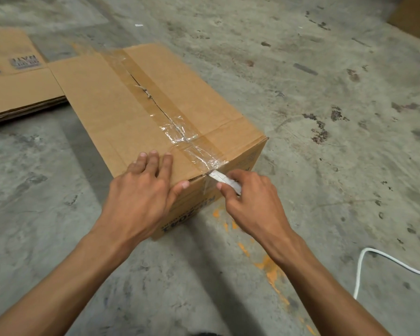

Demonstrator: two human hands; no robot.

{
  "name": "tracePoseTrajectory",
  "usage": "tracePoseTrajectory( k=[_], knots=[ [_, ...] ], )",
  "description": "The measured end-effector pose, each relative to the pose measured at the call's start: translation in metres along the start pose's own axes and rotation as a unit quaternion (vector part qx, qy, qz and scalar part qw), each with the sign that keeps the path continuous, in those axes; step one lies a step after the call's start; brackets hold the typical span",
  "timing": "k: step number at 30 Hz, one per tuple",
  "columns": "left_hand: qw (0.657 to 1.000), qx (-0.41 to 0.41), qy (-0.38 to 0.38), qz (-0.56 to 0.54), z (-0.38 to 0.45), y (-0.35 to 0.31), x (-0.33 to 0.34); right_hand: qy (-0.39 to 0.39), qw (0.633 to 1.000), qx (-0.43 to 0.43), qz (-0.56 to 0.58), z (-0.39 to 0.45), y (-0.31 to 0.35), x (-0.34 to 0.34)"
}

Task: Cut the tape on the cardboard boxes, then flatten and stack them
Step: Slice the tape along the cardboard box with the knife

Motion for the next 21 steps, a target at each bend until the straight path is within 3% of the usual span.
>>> tracePoseTrajectory(
  k=[14,21],
  knots=[
    [1.0,0.006,-0.001,0.01,0.002,-0.002,0.002,-0.023,1.0,0.008,0.003,0.002,0.0,0.009],
    [1.0,0.003,0.0,0.005,0.002,0.001,0.003,-0.017,0.999,-0.007,-0.05,-0.009,-0.005,-0.006]
  ],
)
Point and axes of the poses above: each hand's wrist, its own z-axis towards the middle knuckle, its own x-axis out of the palm, y = z × x, the point moved 8 cm from there along z, towards the middle knuckle, and after that the axes turned 10 degrees about -x, right-handed, at the moved point
